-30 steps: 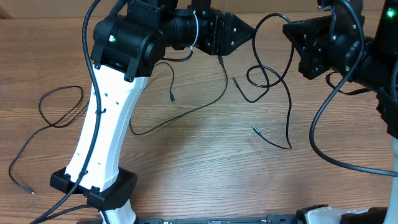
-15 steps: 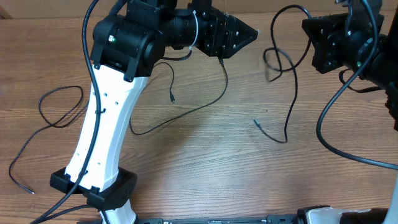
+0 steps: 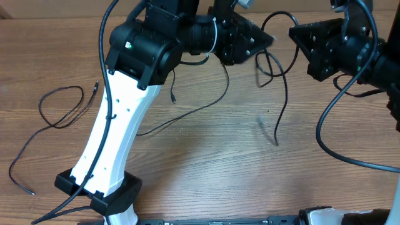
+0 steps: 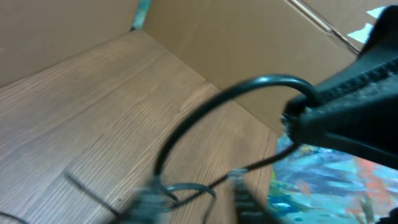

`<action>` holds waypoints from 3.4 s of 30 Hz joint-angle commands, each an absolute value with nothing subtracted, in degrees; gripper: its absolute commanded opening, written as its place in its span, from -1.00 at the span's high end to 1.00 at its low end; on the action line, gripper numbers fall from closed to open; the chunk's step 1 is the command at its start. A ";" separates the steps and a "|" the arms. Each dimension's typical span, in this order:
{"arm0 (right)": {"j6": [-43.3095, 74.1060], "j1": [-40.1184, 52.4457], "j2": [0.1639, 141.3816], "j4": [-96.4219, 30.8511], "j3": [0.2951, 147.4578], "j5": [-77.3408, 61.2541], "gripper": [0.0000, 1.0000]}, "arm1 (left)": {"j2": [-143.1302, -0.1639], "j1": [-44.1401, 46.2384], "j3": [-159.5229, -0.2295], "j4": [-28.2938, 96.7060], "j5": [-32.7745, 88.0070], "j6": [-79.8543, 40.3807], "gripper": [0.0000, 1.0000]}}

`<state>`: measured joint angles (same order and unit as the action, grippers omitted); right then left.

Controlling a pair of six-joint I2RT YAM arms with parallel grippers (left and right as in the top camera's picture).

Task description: Untangle cables

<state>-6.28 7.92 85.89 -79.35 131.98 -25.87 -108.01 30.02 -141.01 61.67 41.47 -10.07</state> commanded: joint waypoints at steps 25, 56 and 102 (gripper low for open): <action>-5.85 12.03 85.49 -80.71 132.40 -34.68 0.92 | -107.57 30.02 -141.58 61.63 34.94 -8.93 0.10; -17.54 25.43 102.08 -86.30 132.33 -28.93 -0.50 | -98.13 14.59 -141.60 73.54 5.39 -50.02 0.91; -17.04 37.50 107.50 -52.66 124.81 -2.59 -0.36 | -99.24 11.03 -141.60 77.17 0.58 -96.86 0.91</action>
